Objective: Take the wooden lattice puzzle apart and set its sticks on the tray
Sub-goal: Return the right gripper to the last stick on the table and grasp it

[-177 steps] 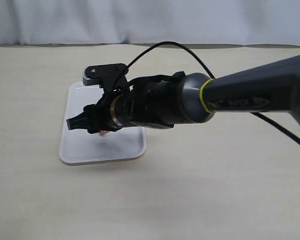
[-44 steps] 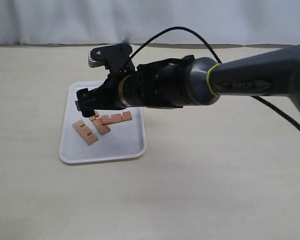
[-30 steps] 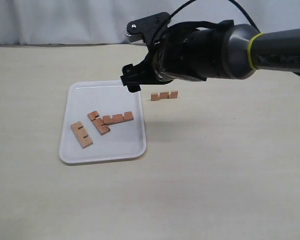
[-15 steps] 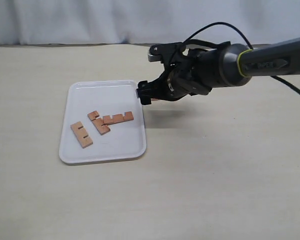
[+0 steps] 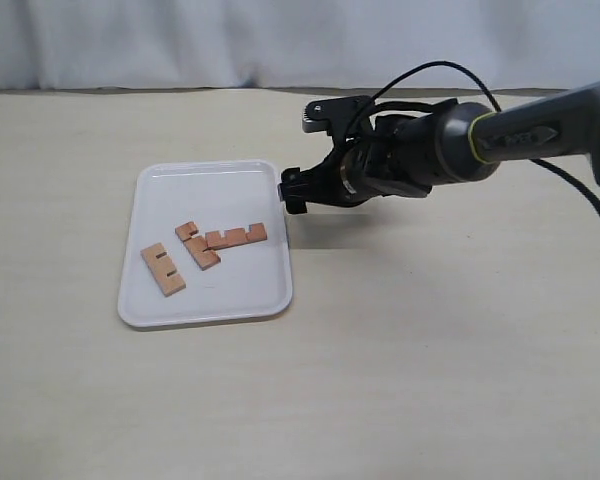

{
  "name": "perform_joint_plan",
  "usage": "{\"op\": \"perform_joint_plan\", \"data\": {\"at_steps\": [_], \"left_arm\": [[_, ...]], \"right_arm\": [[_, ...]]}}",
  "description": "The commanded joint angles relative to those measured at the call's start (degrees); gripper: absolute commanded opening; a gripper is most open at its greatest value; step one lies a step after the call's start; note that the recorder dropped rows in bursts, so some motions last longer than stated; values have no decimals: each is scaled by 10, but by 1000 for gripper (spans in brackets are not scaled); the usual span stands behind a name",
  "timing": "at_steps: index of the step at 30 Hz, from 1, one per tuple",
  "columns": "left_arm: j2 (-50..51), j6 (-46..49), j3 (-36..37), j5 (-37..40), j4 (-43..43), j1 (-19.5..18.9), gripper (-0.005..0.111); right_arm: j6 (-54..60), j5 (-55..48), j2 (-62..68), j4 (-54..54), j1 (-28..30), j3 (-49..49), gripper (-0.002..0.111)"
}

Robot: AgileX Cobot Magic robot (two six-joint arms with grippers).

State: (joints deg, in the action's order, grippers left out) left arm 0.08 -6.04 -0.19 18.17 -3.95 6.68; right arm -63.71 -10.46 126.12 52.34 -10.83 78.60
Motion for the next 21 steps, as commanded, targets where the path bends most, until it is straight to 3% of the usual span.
{"op": "perform_joint_plan", "data": {"at_steps": [1,21], "left_arm": [[-1,-1,2,-5,1,0,0],[-1,-1,2,-5,0,0,0]], "right_arm": [[-10,10,2,13,3,13,99],[-36,-32,11,56,3,28,97]]}}
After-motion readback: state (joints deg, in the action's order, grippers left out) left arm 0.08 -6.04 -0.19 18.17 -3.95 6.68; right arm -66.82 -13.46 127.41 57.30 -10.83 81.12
